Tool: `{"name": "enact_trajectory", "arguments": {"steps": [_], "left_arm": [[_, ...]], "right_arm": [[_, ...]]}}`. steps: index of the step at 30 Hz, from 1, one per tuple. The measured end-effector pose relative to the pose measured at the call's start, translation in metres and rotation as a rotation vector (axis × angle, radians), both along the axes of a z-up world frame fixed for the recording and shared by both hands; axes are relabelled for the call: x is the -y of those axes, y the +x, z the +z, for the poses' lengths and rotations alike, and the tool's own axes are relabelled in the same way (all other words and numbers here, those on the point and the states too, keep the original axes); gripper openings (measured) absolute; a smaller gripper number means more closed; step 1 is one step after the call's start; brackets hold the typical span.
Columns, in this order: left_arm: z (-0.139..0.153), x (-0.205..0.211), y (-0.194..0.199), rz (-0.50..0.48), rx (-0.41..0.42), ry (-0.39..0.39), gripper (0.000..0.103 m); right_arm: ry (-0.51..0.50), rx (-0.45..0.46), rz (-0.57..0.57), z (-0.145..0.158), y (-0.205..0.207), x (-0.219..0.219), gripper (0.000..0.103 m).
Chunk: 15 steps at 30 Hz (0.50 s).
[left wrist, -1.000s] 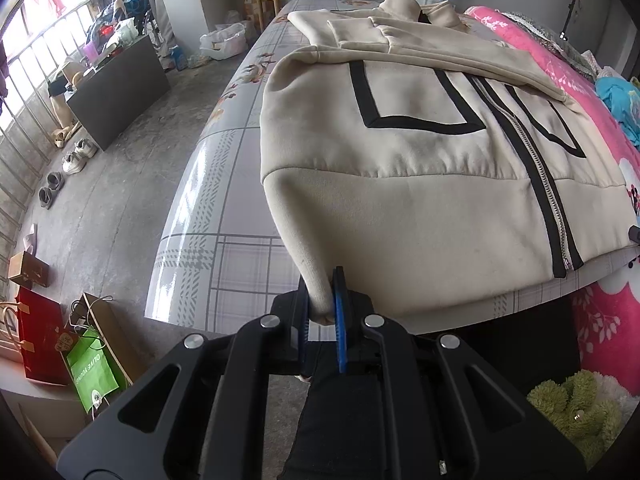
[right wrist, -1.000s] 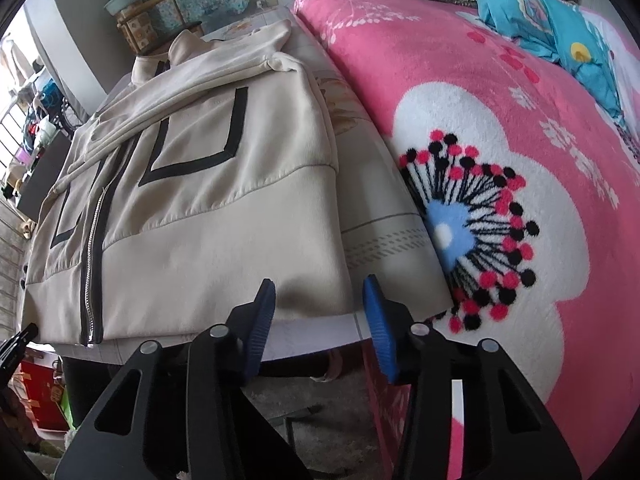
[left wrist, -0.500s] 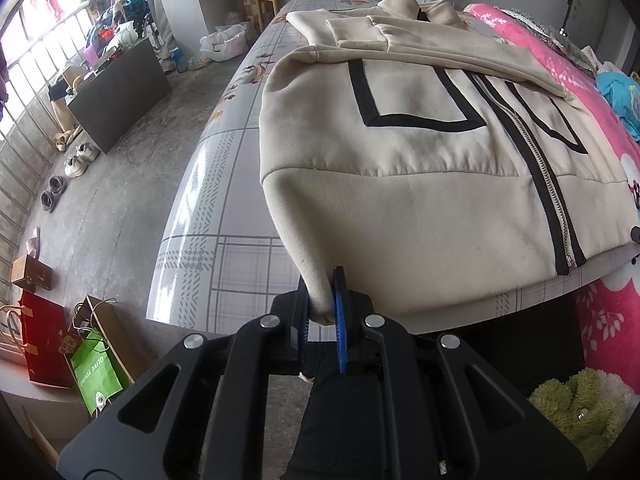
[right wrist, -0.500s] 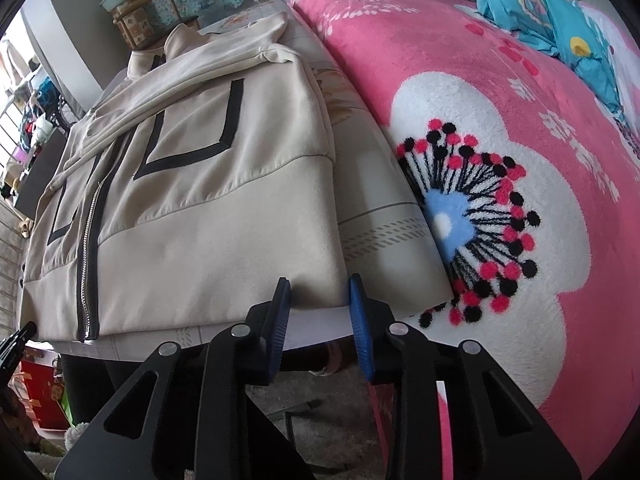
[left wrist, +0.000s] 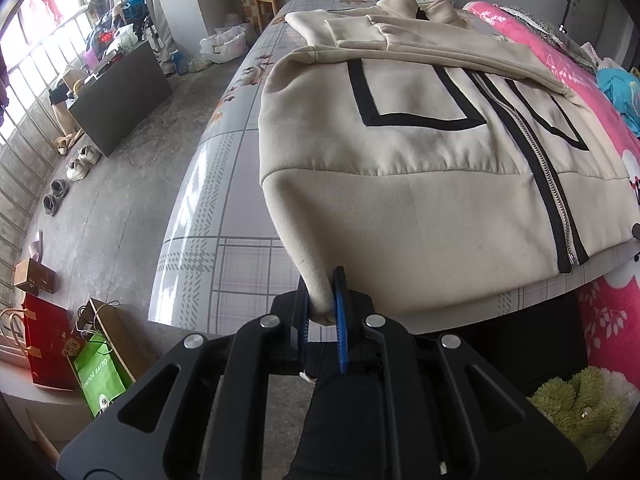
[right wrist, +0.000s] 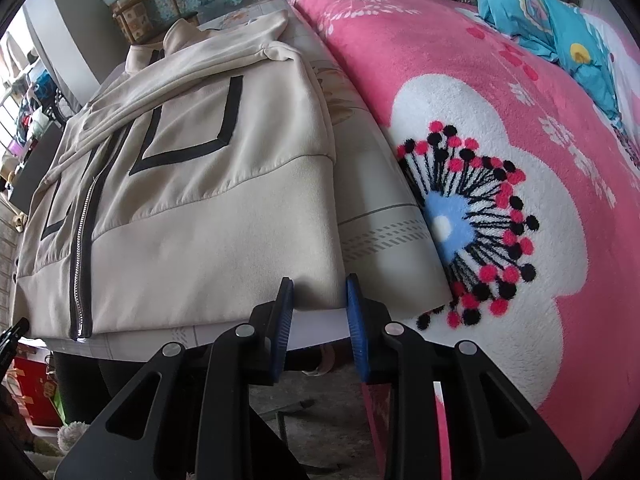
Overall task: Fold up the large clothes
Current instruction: 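Pinch the hem with the left tool while the right tool pinches it beside, then lift the hem with both tools and fold it over toward the collar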
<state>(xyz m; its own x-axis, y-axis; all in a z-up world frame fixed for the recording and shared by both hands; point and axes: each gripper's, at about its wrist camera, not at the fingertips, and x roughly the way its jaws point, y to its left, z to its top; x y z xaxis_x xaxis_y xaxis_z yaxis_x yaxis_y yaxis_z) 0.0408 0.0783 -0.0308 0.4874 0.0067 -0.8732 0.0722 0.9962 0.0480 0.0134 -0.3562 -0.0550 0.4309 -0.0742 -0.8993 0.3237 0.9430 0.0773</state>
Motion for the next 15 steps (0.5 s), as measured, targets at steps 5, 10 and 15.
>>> {"name": "enact_trajectory", "arguments": {"steps": [5, 10, 15], "left_arm": [[0.0001, 0.0009, 0.0003, 0.000, 0.000, 0.002, 0.011], [-0.0002, 0.0011, 0.0001, 0.000, 0.003, 0.005, 0.011], [-0.0006, 0.0020, -0.0010, -0.002, 0.010, 0.019, 0.012]], "right_arm": [[-0.013, -0.004, 0.004, -0.0005, 0.0007, -0.0010, 0.026], [-0.032, -0.004, 0.010, -0.0008, 0.0008, -0.0036, 0.026], [-0.041, -0.004, 0.015, -0.0007, 0.0005, -0.0035, 0.025]]}}
